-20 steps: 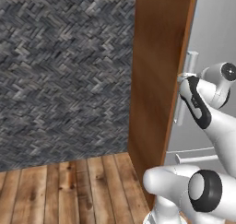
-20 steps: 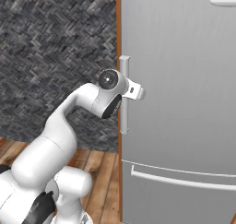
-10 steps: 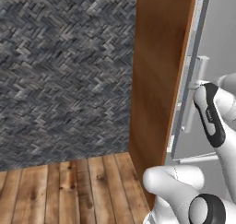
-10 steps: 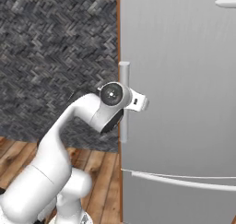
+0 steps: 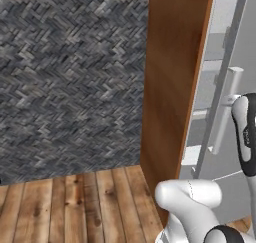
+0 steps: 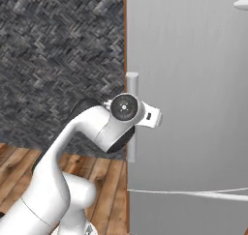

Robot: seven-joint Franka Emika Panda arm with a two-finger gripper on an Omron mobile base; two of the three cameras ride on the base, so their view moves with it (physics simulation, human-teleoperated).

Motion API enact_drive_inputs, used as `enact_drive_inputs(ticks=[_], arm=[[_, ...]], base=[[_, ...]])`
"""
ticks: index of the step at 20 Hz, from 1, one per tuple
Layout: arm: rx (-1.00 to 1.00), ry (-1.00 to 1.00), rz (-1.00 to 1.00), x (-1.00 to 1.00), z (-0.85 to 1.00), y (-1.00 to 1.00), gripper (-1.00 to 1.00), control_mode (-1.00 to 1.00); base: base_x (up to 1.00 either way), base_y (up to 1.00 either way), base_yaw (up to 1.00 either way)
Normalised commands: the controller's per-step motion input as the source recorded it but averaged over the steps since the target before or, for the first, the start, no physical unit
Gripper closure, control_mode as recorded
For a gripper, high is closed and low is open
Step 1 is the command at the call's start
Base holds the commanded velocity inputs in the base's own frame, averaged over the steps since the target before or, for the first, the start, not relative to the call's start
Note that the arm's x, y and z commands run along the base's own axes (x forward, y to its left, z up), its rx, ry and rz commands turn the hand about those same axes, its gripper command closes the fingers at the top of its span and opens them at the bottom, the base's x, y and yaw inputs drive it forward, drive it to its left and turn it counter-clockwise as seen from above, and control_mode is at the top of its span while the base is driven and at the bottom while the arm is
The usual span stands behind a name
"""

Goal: Move the hot dog bun to the plate on the dining table and place the condiment next to that plate. Then navigate to the fridge and take the sausage and place it on the plate as well.

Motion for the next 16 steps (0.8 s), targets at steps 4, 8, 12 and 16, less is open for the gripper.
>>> enact_drive_inputs(ticks=[4, 8, 12, 16], arm=[[0.0, 0.0, 0.0, -0.6, 0.14, -0.65, -1.0, -1.0], [-0.06, 0.0, 0.0, -0.8, 0.06, -0.22, -1.0, -1.0], [-0.45, -0.01, 0.0, -0.81, 0.05, 0.74, -1.0, -1.0], [-0.62, -0.01, 0.0, -0.56, 0.48, 0.98, -1.0, -1.0]], base=[[0.0, 0.0, 0.0], [0.0, 0.0, 0.0], [0.0, 0.0, 0.0], [0.0, 0.0, 0.0]])
